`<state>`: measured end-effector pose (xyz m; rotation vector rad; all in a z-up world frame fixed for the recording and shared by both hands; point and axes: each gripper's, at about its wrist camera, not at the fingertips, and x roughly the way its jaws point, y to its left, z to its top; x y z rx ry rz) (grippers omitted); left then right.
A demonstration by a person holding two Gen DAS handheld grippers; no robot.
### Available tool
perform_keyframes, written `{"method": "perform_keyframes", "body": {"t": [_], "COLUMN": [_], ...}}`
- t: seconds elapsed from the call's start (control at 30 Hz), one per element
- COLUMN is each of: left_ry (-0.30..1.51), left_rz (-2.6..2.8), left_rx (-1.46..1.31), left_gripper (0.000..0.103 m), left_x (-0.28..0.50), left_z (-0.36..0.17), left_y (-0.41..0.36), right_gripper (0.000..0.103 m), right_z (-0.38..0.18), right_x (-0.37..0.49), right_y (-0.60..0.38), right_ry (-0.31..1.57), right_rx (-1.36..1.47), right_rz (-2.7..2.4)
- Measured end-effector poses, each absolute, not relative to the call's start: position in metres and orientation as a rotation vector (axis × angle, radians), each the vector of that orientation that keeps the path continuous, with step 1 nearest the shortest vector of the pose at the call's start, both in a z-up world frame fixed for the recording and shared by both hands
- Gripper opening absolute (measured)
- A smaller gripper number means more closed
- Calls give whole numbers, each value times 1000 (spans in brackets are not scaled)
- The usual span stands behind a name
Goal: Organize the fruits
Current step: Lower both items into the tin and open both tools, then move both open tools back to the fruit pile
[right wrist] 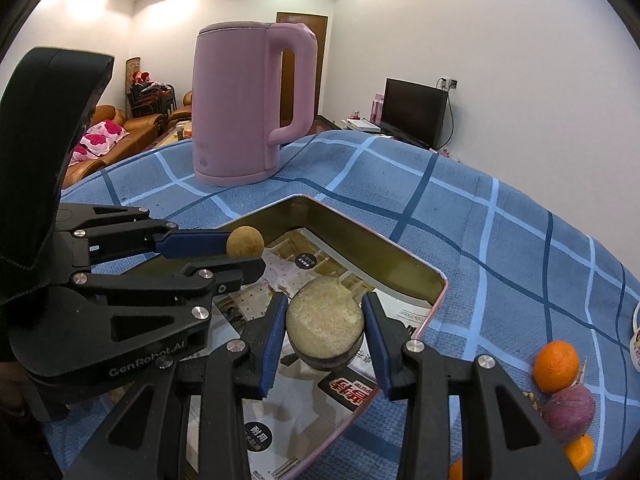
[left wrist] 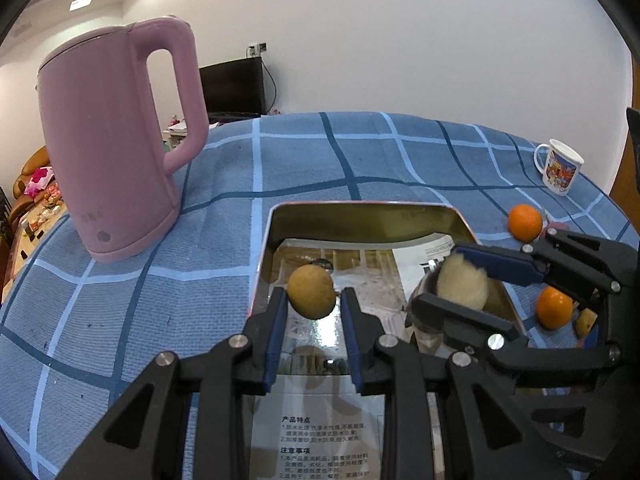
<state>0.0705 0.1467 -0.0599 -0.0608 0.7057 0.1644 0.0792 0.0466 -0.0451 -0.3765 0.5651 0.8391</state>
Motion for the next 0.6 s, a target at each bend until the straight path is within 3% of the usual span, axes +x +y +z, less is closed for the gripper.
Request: {"method": "perform_keyframes", "body": {"t": [0.13,0.37,0.4,0.43,0.5,0.6], "left_ry": [691,656,636,596,519,501], "left_rz": [183,182,176,195,203,168], "left_rx": [-63,-57,-53,-43,-39,-47], "left_gripper": [36,43,52,69,84,86], "left_x": [68,63,60,53,41,37], "left_z": [-59,-55,-53,-49,-42,-38], "left_y": [148,147,145,143,138,129], "right_gripper": [51,54,54,54,54,54], "right_z": [-45,-41,-40,-37,-34,-25], "right_x": [82,79,77,73,68,62], "right_y": [44,38,36,30,19,-17], "right_ry": [565,532,512,483,457,430], "right_rx": [-363,-347,-342,-338,-339,-281], "right_rz": [816,790,780,757,723,700]}}
